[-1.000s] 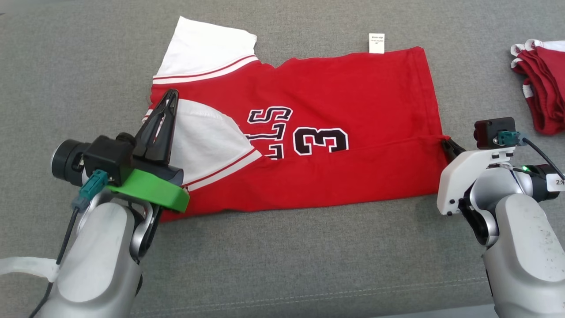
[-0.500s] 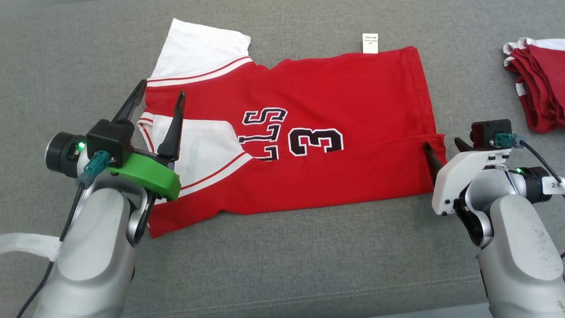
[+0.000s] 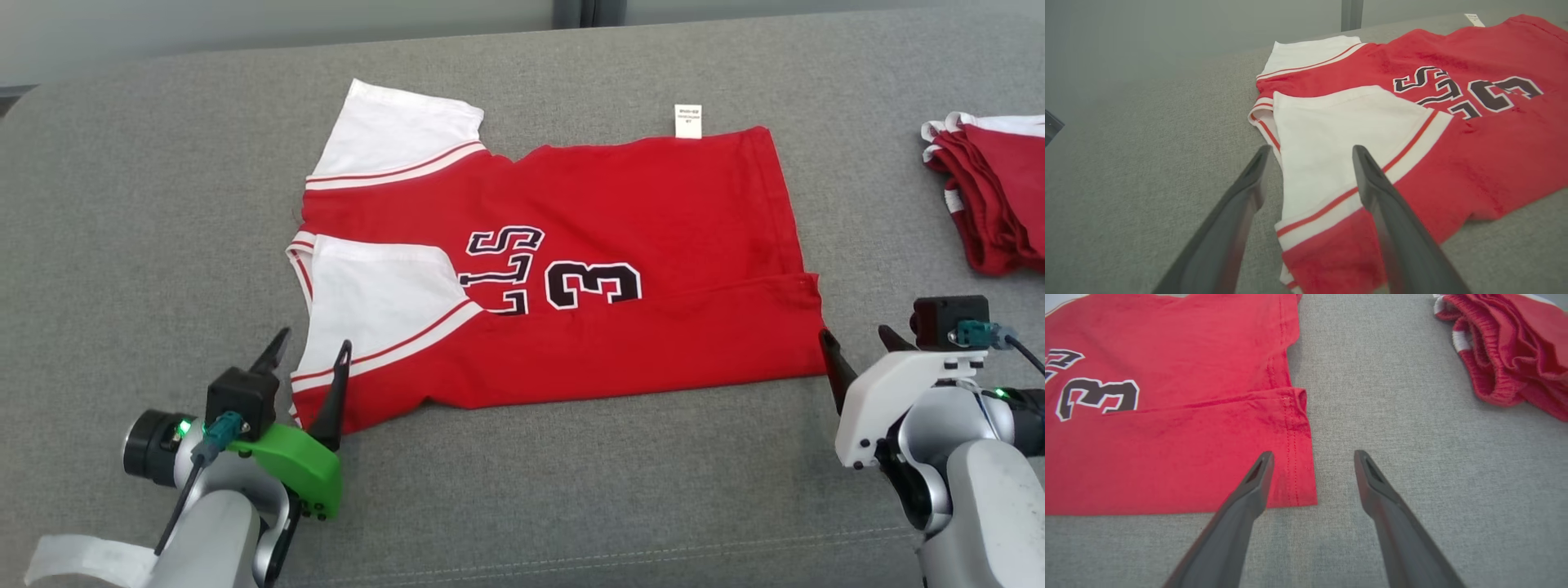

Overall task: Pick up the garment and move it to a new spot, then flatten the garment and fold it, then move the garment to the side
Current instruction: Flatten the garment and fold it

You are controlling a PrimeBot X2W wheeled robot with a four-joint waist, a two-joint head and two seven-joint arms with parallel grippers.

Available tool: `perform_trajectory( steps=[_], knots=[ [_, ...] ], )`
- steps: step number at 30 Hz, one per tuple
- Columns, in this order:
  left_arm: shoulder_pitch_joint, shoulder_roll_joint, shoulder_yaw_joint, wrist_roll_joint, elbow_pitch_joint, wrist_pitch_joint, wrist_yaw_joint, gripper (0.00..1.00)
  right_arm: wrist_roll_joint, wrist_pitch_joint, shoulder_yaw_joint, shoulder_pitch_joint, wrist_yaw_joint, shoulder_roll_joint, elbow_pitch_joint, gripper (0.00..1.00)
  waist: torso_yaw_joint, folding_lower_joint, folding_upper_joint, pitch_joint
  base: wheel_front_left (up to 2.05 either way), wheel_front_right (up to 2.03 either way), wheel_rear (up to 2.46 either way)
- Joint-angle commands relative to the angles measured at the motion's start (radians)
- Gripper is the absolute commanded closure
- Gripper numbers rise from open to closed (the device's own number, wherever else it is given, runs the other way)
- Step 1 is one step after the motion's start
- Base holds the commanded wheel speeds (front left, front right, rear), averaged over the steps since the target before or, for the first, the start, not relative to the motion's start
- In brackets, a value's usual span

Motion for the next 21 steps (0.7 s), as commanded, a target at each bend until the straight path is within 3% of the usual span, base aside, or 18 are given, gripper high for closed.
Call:
perform_trajectory(
  steps=[1,13,21],
  knots=[
    [0.016,0.005,-0.001,-0.006,-0.002,0.005,0.008,0.00,0.001,0.006,-0.006,0.014,-0.002,0.001,-0.010,0.00,0.007,0.0000,0.0000,-0.012,0.00,0.00,0.00],
    [0.119,-0.007,-0.004,-0.041,-0.048,0.071,0.049,0.00,-0.007,0.021,-0.021,0.050,-0.002,0.019,-0.022,0.00,0.010,0.0000,0.0000,-0.025,0.00,0.00,0.00],
    [0.135,0.001,-0.016,-0.060,-0.035,0.132,0.044,0.00,-0.017,0.014,-0.010,0.018,-0.002,0.016,0.034,0.00,0.012,0.0000,0.0000,-0.023,0.00,0.00,0.00]
  ],
)
